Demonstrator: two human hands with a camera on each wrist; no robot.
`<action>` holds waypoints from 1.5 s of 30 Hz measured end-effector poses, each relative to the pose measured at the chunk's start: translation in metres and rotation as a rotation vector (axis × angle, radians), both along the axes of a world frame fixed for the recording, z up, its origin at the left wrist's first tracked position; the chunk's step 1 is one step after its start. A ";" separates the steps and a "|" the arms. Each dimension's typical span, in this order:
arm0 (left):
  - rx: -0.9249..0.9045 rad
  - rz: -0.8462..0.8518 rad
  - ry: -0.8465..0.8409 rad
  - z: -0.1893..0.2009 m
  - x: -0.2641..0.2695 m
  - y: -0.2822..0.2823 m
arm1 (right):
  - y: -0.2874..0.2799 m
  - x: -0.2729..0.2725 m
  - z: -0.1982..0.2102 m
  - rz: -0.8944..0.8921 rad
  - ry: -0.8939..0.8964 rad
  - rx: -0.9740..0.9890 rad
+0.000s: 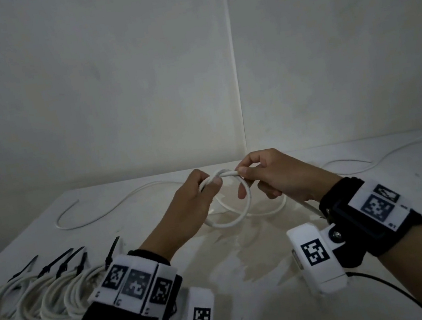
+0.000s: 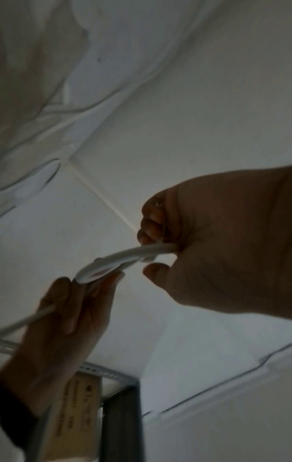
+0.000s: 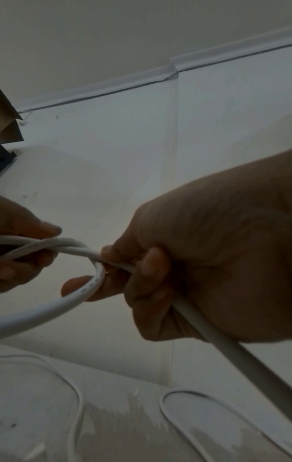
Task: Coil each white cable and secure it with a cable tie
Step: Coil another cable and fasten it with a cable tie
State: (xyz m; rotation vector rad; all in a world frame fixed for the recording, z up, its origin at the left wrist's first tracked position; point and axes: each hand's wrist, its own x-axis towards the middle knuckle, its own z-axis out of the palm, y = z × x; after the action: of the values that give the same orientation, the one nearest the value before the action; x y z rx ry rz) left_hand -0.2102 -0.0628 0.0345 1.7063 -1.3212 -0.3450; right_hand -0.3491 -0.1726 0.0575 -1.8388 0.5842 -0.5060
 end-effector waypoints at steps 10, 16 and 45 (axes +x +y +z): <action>0.118 -0.092 -0.344 0.001 0.005 0.007 | -0.005 -0.004 0.001 -0.092 0.018 -0.308; 0.151 -0.210 0.306 0.006 0.012 0.004 | -0.007 -0.002 -0.002 -0.124 -0.056 -0.357; -0.047 0.030 0.133 0.005 -0.007 -0.004 | -0.006 0.009 -0.009 -0.156 -0.107 -0.354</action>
State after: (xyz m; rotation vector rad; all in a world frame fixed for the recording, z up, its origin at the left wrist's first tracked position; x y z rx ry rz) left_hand -0.2174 -0.0665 0.0394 1.6337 -1.1967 -0.4002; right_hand -0.3404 -0.1789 0.0486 -2.0921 0.5954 -0.8516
